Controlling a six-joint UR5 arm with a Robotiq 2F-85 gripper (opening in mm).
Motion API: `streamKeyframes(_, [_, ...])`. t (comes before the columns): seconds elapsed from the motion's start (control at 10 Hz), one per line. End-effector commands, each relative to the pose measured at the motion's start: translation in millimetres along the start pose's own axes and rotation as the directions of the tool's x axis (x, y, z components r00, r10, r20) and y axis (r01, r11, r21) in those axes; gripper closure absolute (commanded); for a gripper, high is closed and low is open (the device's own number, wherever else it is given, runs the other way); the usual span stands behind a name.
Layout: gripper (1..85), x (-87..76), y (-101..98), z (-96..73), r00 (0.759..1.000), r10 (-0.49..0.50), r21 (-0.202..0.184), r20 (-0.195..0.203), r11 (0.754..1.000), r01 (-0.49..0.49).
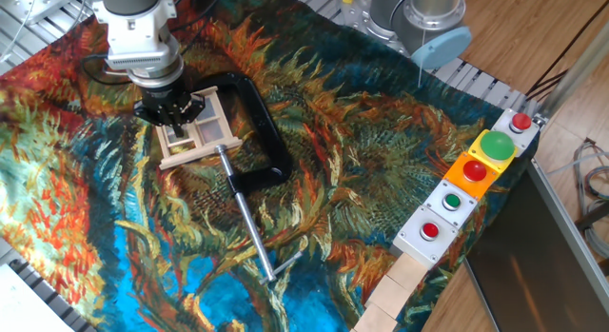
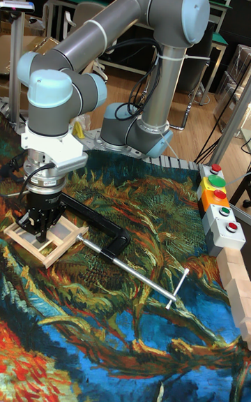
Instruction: Open a sliding window
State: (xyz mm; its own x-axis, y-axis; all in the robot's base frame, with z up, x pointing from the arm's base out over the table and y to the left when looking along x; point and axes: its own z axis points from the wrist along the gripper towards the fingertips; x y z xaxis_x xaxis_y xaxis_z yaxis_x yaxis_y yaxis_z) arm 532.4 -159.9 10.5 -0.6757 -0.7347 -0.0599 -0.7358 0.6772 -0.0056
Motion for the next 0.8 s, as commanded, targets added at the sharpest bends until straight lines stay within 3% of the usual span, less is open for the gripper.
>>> streamKeyframes(0.0, [84.3, 7.2, 0.0, -3.2, 1.000, 0.006, -0.001, -0.007, 1.000, -0.006])
streamKeyframes(0.3, [84.3, 11.3, -0.7, -1.0, 1.000, 0.002, 0.000, -0.001, 1.000, -0.002])
streamKeyframes(0.5, [84.3, 0.2, 1.7, -6.8, 1.000, 0.015, -0.005, -0.009, 1.000, -0.015])
streamKeyframes(0.7, [84.3, -13.0, 6.4, -10.3, 1.000, 0.027, -0.020, 0.009, 0.999, -0.027])
